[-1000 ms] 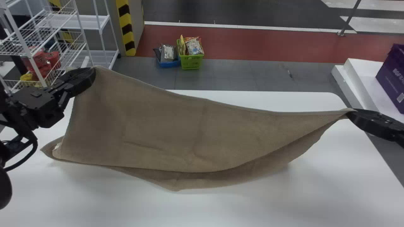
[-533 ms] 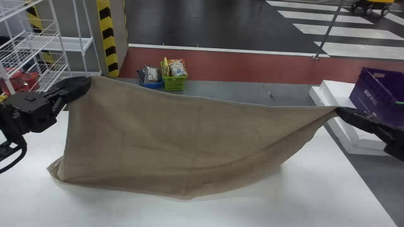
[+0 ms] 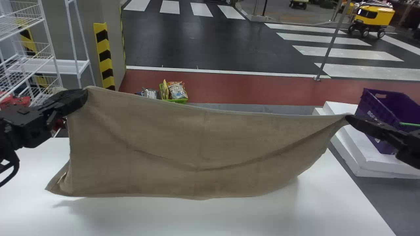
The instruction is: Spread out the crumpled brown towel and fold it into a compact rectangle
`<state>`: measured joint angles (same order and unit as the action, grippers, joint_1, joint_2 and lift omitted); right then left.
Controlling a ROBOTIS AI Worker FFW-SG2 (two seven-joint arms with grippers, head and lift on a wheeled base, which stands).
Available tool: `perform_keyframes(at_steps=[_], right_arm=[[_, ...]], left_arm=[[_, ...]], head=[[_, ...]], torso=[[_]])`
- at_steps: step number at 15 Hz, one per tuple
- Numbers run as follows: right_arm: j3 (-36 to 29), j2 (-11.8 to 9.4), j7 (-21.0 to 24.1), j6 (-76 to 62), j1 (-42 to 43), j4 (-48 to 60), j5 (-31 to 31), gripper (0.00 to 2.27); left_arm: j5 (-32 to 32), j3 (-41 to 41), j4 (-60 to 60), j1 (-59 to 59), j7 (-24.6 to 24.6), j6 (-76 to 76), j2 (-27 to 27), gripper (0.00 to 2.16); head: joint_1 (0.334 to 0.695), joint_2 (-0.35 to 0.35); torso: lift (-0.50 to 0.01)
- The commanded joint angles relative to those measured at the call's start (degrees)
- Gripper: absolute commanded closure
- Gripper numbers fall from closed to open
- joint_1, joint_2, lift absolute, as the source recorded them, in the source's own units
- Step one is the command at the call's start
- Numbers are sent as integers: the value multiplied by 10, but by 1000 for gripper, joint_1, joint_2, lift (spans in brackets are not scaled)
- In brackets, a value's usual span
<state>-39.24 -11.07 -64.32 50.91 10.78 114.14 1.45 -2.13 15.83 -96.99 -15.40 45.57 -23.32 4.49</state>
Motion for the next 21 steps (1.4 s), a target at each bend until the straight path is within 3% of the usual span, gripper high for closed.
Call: perform_keyframes(at_steps=[1,2,3,6,12,15,21], right_arm=[[0,6,-13,-2,-50,35,-10,1312],[-1,10,-13,-17,-72,44,-14,1312],[-4,10,-13,-35,-83,44,-16,1312],[-12,1,-2,-9,-41,41,-18,1312],[-20,-3,43,4,-3,17,-28,1312],[-22,-16,82,2,33,-15,-35,1312],[-27,-26,89,-3,46,-43,-38,1312]], left_arm=[[-22,22,-38,51,12,-4,0,1082],[-36,35,-51,71,16,-2,1,1082],[-41,43,-58,80,20,0,3,1082],[-24,43,-57,52,17,-21,7,1082],[-2,15,-31,-6,-1,-34,4,1082],[11,5,6,-42,-7,-34,3,1082],[19,-7,40,-58,-10,-27,2,1082]], head=[[517,-168],[527,-166],[559,-155],[587,-140],[527,-154],[496,-178],[443,-204]], torso=[[-127],[-127],[-127],[-127],[-127],[-127],[-127]])
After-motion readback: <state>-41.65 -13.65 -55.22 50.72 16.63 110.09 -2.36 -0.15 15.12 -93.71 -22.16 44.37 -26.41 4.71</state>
